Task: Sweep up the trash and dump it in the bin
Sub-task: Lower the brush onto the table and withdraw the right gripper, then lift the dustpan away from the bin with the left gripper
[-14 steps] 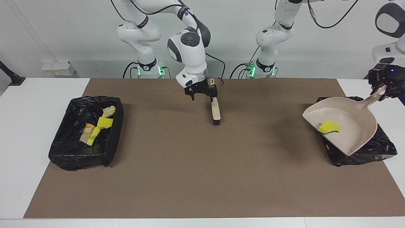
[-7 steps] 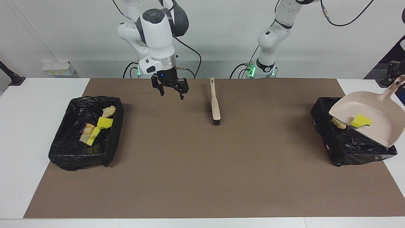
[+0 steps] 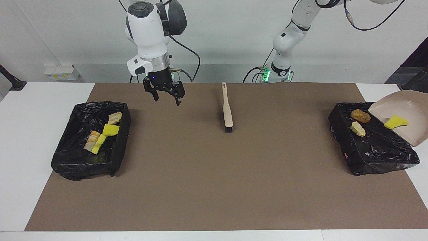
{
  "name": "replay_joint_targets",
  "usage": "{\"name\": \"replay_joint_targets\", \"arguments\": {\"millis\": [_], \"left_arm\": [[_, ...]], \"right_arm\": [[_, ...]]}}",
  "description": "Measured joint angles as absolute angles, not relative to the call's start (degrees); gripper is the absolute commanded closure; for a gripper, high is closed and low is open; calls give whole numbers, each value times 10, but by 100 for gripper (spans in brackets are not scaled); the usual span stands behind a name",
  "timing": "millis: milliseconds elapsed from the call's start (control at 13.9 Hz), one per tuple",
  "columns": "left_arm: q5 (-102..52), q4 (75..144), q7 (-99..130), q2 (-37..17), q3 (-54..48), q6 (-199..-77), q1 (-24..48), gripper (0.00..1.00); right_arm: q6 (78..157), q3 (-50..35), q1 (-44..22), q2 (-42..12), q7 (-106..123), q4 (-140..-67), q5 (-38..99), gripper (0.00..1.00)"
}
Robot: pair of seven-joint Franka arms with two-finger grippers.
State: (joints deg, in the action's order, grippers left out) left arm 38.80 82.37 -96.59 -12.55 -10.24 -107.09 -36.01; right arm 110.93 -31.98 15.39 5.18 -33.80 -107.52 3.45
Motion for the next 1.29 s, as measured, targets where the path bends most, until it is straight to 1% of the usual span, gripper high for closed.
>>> {"name": "replay_joint_targets", "arguments": {"millis": [216, 359, 431, 647, 719, 790, 934, 1150, 1293], "left_arm": [[499, 825, -967, -128, -106, -1079, -300, 100], [542, 829, -967, -128, -106, -1078, -272, 100], [563, 830, -967, -129, -106, -1078, -262, 100], [580, 829, -967, -128, -106, -1078, -251, 100], [568, 827, -967, -128, -104, -1079, -251, 100], [549, 823, -968, -127, -101, -1079, -252, 100], [497, 814, -975, -122, -102, -1079, -252, 100], [392, 811, -977, -105, -106, -1074, -250, 100], [322, 811, -969, -94, -110, -1056, -250, 100]], "right_arm": [[1108, -315, 156, 51, -305, -1062, 30, 0], [1091, -290, 147, 50, -277, -1040, 24, 0], [1077, -257, 126, 48, -261, -1025, 21, 0], [1038, -102, 8, 39, -215, -994, 9, 0], [1023, -74, -11, 37, -204, -988, 3, 0], [1008, -64, -14, 35, -195, -979, 0, 0], [967, -57, -10, 21, -190, -943, -3, 0], [910, -54, -3, -19, -190, -863, -4, 0], [897, -54, -2, -35, -190, -837, -4, 0]]}}
